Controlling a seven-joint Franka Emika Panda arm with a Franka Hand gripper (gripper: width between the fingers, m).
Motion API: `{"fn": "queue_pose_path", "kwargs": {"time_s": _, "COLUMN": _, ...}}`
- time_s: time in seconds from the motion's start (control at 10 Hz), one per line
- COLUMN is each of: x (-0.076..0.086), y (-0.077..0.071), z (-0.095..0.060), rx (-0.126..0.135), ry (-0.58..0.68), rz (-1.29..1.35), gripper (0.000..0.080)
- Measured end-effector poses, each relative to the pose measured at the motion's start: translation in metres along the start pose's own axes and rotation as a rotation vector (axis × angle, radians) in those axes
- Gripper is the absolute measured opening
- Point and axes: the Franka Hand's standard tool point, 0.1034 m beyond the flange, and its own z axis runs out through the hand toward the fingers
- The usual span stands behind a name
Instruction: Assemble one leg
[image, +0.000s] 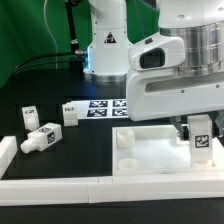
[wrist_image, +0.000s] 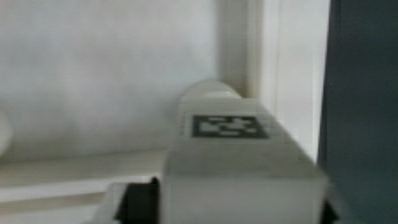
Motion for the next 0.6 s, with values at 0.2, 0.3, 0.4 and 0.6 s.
{"fn": "queue_pose_path", "kwargs": {"time_s": 0.2, "x": -0.0002, "y": -0.0004, "z": 0.0002, "rx": 0.000, "ry": 0.000, "rz": 0.135, "gripper": 0.0284}}
{"fn": "queue_pose_path", "kwargs": {"time_s": 0.3, "x": -0.0002, "y": -0.0004, "z": 0.0002, "rx": 0.000, "ry": 0.000, "rz": 0.164, "gripper": 0.0284}}
{"fn": "queue_pose_path", "kwargs": {"time_s": 0.4, "x": -0.0004, "y": -0.0005, "z": 0.0006, "rx": 0.000, "ry": -0.001, "rz": 0.256, "gripper": 0.0284}}
{"fn": "queue_pose_path", "kwargs": {"time_s": 0.6, "x": -0.0028, "y": -0.0008, "z": 0.0013, "rx": -0.007, "ry": -0.011, "rz": 0.599, "gripper": 0.0284}}
